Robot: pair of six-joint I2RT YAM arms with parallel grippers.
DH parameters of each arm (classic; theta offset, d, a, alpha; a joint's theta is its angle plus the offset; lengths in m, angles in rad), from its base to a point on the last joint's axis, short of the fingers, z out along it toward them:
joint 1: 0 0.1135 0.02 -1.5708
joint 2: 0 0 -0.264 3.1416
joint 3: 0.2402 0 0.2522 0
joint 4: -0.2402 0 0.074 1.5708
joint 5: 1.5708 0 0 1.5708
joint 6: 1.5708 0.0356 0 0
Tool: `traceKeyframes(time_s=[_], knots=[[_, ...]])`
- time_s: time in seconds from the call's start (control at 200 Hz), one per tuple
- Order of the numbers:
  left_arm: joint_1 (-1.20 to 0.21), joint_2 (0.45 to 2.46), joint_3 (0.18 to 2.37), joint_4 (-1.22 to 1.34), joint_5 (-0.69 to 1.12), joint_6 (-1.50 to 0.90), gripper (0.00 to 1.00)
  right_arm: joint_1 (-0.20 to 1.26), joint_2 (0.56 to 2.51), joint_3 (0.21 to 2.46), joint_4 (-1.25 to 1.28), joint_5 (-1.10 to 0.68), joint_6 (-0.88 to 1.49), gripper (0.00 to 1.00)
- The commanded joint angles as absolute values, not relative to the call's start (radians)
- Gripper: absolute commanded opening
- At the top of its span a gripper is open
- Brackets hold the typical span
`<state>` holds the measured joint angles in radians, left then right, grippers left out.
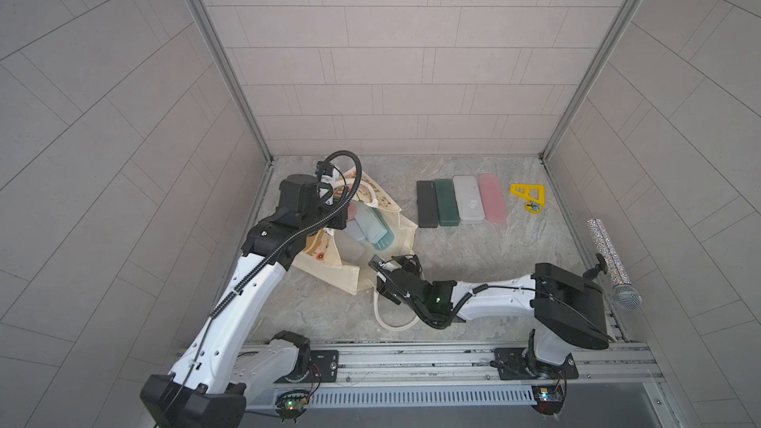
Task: Take out the pencil case from the canvas bag
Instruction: Pick up the pencil case from the canvas bag.
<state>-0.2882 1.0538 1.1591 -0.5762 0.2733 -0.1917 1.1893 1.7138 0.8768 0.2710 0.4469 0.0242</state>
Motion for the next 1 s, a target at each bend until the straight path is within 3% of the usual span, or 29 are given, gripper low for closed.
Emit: traceKeyframes(time_s=[0.0,0.525,0.721,0.996], knots=[[-0.279,1.028,1.155,-0.487,0.326,-0.209,0.0,1.174,1.762,0.925,0.329,0.546,-0.072,0.72],[-0.259,1.031,1.15,-0.476,0.367,-0.218,0.0,1.069,1.958,1.132,0.258,0.548,-0.164,0.78],[-0.252,1.034,1.143,-0.466,0.387,-0.224,0.0,0.981,1.941,1.146,0.236,0.386,-0.082,0.78],[-0.23,1.048,1.145,-0.458,0.418,-0.236,0.0,0.947,2.0,1.233,0.198,0.34,-0.087,0.81]])
